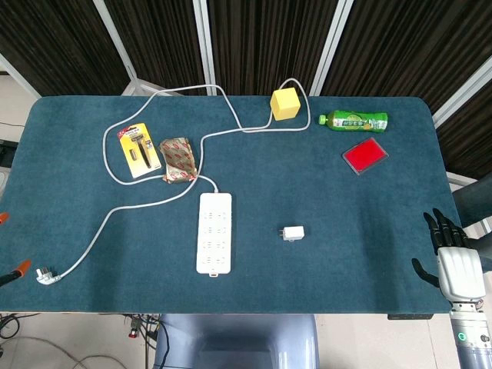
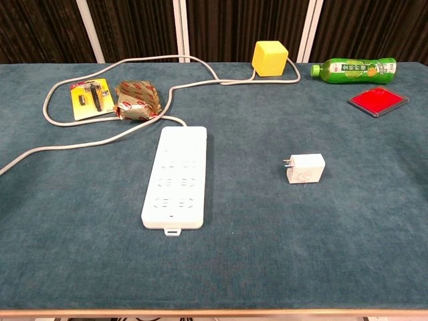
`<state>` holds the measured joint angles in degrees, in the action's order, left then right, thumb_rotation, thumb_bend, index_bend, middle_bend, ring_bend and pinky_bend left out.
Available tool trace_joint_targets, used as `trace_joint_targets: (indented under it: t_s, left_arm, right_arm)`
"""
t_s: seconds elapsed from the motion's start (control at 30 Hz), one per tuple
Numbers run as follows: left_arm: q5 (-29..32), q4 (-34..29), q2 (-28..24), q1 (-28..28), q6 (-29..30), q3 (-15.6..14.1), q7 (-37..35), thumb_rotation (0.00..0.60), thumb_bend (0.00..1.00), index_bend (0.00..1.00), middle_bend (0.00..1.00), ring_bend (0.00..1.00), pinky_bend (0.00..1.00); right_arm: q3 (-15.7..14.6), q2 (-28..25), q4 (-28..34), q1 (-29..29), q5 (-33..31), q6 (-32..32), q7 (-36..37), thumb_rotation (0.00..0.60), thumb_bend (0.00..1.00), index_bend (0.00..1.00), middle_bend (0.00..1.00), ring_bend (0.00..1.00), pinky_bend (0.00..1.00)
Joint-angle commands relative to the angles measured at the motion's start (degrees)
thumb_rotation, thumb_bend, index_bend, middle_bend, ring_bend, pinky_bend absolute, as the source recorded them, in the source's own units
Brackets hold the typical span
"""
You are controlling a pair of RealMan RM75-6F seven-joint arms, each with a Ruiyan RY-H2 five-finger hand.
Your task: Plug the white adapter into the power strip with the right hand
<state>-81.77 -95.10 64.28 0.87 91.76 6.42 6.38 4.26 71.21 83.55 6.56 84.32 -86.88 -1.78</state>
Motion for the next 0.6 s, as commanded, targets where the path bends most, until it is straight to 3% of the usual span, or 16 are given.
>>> trace_joint_targets:
  t_s: [0.03, 0.6]
  left_arm:
    - [-0.1, 0.3, -0.1, 0.0, 0.4, 0.2, -0.6, 0.6, 0.1, 0.19, 0.0, 0.0, 0.0]
    - [-1.0, 0.0, 0.6, 0.0, 0.6, -0.4, 1.3, 0.6, 0.1, 0.19, 0.0, 0.0, 0.0]
  right_arm:
    - [-0.1, 0.0, 0.3, 0.0, 0.4, 0.0, -0.4, 0.6, 0.34, 0.04, 0.0, 0.12, 0.17]
    - [-0.6, -1.5, 2.8, 0.1, -1.3, 4.1, -0.2, 0.6, 0.34, 0.04, 0.08, 0.14, 0.17]
